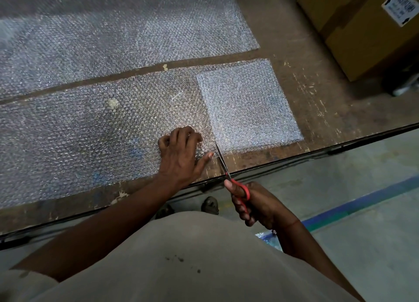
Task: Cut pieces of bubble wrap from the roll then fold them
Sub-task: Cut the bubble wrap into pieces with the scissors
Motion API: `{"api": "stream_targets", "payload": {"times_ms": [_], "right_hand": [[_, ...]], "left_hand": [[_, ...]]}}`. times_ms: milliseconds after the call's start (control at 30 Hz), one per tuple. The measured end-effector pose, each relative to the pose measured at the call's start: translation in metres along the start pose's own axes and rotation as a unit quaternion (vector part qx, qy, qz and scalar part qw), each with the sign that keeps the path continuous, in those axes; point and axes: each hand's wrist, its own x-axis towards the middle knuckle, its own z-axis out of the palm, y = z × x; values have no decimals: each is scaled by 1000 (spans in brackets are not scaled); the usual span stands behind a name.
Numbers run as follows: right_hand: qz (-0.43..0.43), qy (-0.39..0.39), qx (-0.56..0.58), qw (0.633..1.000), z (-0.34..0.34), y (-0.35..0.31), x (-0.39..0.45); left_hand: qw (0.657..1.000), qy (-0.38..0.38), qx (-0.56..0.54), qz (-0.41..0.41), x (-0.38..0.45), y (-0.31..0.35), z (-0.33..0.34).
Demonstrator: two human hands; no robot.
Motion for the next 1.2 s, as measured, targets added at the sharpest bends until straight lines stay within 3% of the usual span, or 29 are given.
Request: {"api": "stream_targets", "payload": {"times_ms": [1200], "right_hand": [[16,1,29,999,2,-9,7]], "left_hand": [[999,-29,-26,5,0,-3,1]]}}
